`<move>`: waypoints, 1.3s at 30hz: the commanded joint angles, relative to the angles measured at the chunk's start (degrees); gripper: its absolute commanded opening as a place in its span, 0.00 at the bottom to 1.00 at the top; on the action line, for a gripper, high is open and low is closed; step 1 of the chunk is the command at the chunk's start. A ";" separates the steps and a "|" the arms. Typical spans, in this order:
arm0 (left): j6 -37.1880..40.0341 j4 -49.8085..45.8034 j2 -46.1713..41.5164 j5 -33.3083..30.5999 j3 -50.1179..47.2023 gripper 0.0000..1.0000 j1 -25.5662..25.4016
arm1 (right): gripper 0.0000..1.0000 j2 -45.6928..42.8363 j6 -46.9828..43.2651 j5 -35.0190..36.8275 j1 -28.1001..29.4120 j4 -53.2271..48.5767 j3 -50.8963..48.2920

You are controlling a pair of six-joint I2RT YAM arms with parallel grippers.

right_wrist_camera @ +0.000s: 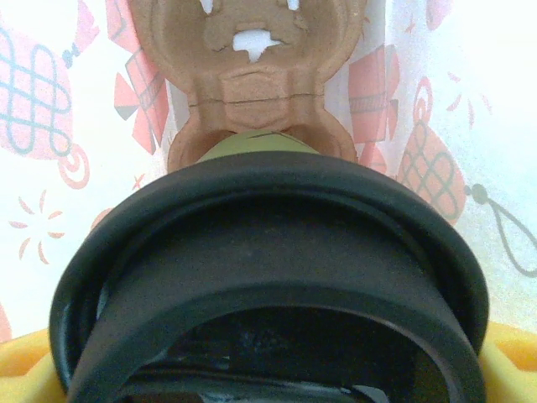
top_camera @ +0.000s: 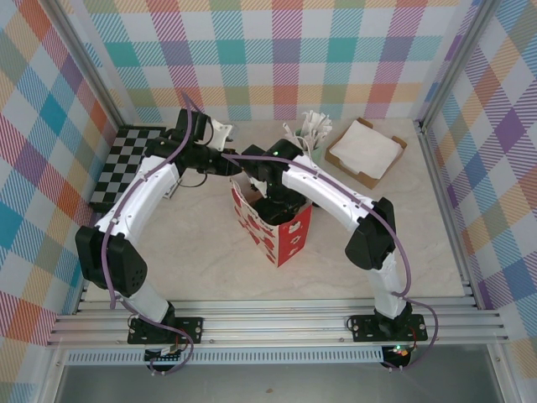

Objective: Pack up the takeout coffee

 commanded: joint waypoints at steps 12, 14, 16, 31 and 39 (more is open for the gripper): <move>-0.64 0.68 -2.04 0.37 -1.91 0.00 0.56 | 0.59 -1.39 -0.58 0.74 0.31 0.35 0.03; -0.75 1.11 -2.18 0.56 -2.22 0.00 0.56 | 0.59 -1.62 -0.68 0.71 0.31 0.58 -0.35; -0.85 1.47 -2.24 0.90 -2.45 0.00 0.56 | 0.59 -1.71 -0.86 0.71 0.32 0.62 -0.45; -1.06 1.47 -1.52 1.07 -2.62 0.00 0.47 | 0.59 -3.15 -0.75 1.58 0.30 3.34 -3.96; -0.79 0.93 -2.39 1.56 -2.10 0.00 0.38 | 0.59 -3.86 -0.33 1.80 0.30 5.80 -5.02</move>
